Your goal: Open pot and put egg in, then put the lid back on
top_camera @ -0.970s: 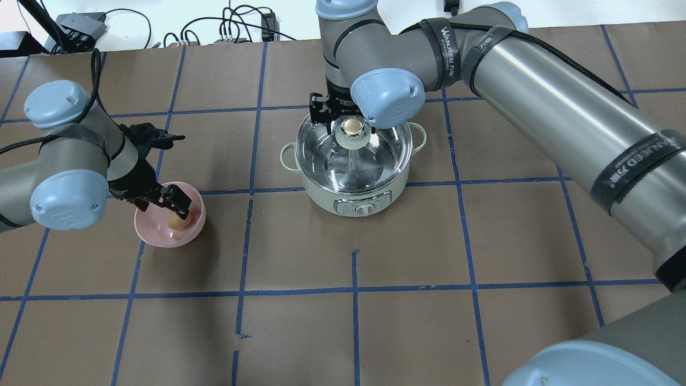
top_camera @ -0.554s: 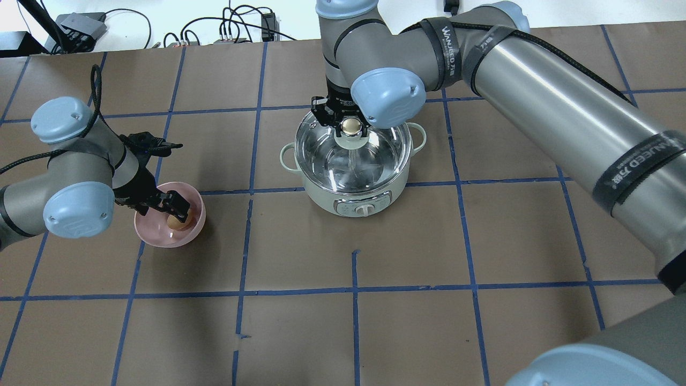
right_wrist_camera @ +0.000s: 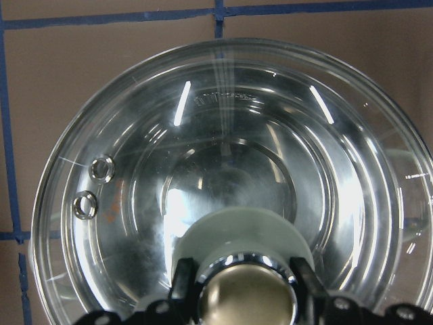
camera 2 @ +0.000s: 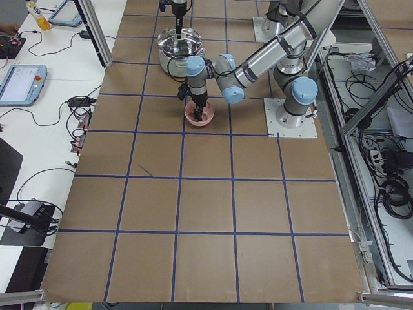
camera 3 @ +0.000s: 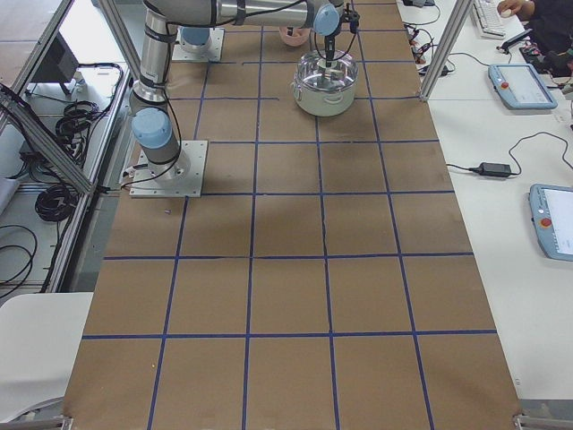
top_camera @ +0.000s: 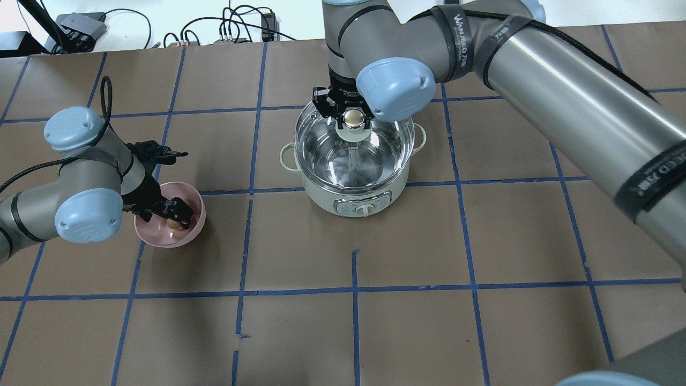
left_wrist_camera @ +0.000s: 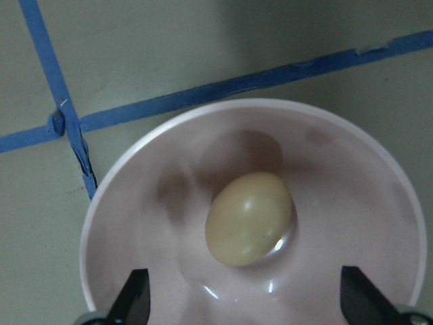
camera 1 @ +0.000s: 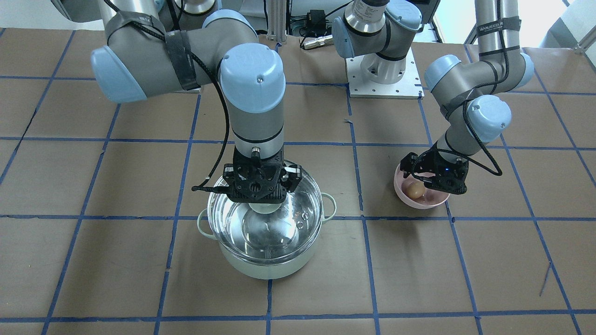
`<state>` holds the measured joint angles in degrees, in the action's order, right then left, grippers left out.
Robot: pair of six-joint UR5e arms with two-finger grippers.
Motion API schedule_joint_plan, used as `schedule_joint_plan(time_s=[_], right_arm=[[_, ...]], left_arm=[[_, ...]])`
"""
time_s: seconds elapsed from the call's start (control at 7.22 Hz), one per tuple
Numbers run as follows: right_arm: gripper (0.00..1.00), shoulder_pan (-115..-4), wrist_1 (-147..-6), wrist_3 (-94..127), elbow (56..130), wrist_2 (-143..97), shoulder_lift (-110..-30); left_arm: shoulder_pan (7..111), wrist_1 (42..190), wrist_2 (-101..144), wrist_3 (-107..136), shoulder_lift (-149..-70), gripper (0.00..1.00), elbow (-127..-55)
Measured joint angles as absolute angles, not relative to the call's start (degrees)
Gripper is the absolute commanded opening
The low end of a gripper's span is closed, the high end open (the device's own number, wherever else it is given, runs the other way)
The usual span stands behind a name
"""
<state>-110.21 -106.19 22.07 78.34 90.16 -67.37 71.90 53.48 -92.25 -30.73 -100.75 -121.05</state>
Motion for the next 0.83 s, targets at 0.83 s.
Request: schedule_joint_plan(time_s=[0.83], right_arm=[[0.18,-96.3,-84.6,9.8,76.5,88.2,-80.3]], left_arm=[[71.9,48.6,-92.0,-31.8,-103.2,0.93,-121.5]])
